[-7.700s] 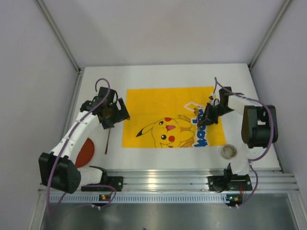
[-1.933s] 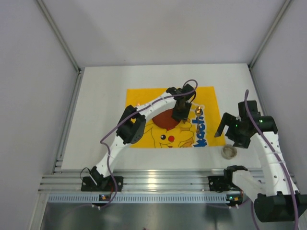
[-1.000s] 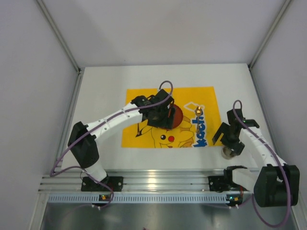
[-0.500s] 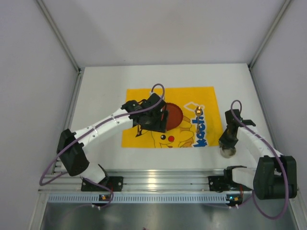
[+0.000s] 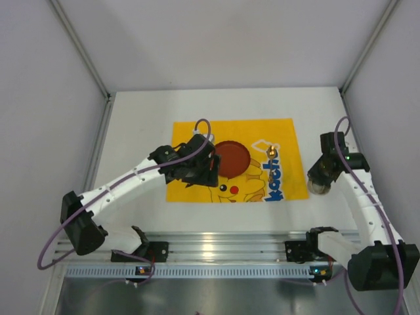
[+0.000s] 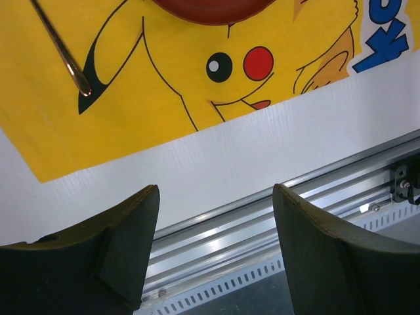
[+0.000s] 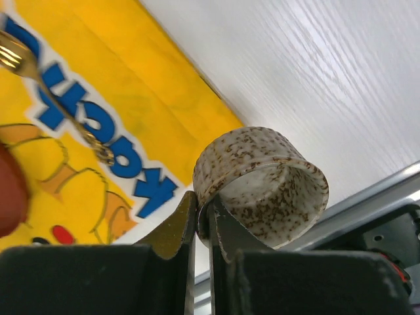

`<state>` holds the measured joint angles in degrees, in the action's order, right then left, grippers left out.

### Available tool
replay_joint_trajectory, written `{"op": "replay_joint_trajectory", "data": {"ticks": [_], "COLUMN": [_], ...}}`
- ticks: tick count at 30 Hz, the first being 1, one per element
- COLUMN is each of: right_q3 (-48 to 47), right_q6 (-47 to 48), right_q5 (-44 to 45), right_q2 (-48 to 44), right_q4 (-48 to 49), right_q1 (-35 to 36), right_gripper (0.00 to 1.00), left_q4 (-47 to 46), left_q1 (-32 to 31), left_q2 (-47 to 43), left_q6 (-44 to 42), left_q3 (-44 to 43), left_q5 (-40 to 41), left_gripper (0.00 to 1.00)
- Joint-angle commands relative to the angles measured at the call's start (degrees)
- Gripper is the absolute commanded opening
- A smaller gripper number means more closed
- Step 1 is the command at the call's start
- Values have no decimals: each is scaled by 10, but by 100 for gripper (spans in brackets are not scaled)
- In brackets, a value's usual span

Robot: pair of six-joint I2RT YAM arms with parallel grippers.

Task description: Set the dinner table for one person

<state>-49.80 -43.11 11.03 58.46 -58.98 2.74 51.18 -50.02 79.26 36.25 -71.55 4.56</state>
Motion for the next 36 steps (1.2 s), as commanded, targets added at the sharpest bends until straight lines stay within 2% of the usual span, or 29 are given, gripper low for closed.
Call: {"op": "replay_joint_trajectory", "data": {"ticks": [1,6,10,14,17,22,24,28,31,32,34,35,36], "right_q3": [-95,-242,-380,-560,-674,-817,-838,-844,-844,-844,-846,-847,-847], "right_q6": [9,44,67,85,85,79,74,61,64,66,70,75,79], "right_q5": [25,1,-14,-28,-32,-57,-63,-68,-72,-73,-73,-71,-69], "right_q2": [31,182,329,510,619,745,786,813,827,828,829,825,823], "right_q4": [-10,34,46,36,10,-15,-18,-20,-20,-20,-18,-18,-13], "right_q1": [6,14,43,68,82,100,104,111,116,116,117,116,116], "right_gripper": [0,0,0,0,0,0,0,0,0,0,36,49,66], "left_q4": [11,53,75,95,99,90,75,49,23,14,-14,-23,-28], "left_q1": [0,0,0,0,1,2,4,20,68,110,159,206,227], "left_q2": [-59,-130,-190,-233,-230,-203,-185,-152,-140,-141,-146,-150,-150], "left_q6": [7,12,19,17,17,7,-1,-22,-40,-45,-61,-66,-76], "left_q3": [10,15,29,26,19,12,15,19,25,34,48,62,69], "left_q5": [38,77,124,191,224,256,252,218,171,153,111,87,87], "left_gripper": [75,82,98,98,98,98,98,98,98,98,98,98,98]}}
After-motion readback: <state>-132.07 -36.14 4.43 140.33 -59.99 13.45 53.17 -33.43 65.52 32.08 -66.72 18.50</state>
